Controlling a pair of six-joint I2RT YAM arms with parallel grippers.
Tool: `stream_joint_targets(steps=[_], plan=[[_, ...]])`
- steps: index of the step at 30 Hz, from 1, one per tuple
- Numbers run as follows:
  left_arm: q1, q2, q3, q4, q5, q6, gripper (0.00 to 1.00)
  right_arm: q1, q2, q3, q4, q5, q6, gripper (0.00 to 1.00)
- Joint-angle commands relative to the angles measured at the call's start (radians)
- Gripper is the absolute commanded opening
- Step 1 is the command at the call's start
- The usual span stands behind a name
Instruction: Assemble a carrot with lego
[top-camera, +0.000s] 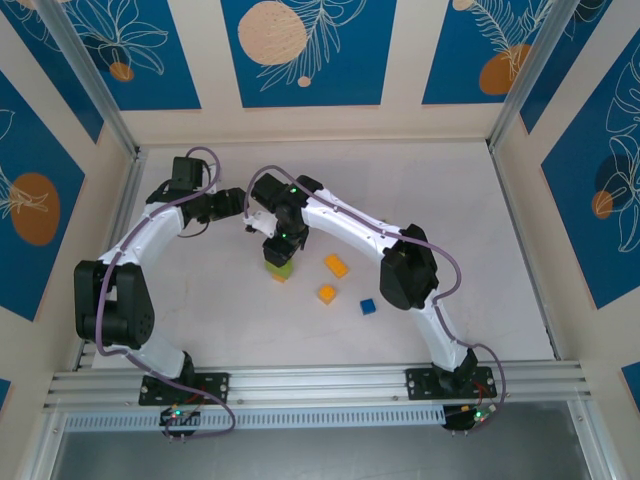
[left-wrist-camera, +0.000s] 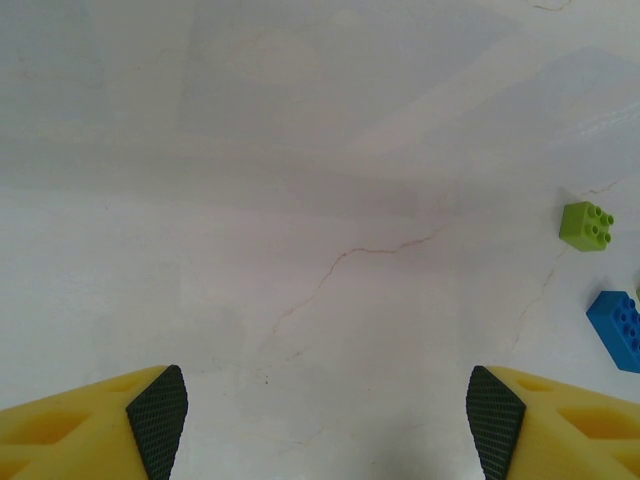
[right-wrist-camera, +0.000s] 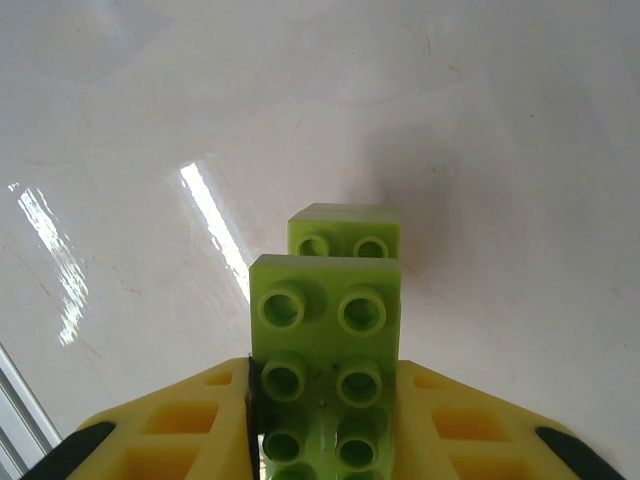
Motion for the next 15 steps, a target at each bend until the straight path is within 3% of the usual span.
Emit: stream_joint_targets(steps=[1,15], plan=[[0.018,-0.019,-0.006,0.012,0.015,-0.004,0.76,-0.001,0.011,0.012,-0.044,-0.023,0.02,0.32],[0.018,-0.016,-0.005,0.014,0.015,-0.003,0.76,-0.011,-0.036,0.044,-0.045,-0.004,0.034,0.32]])
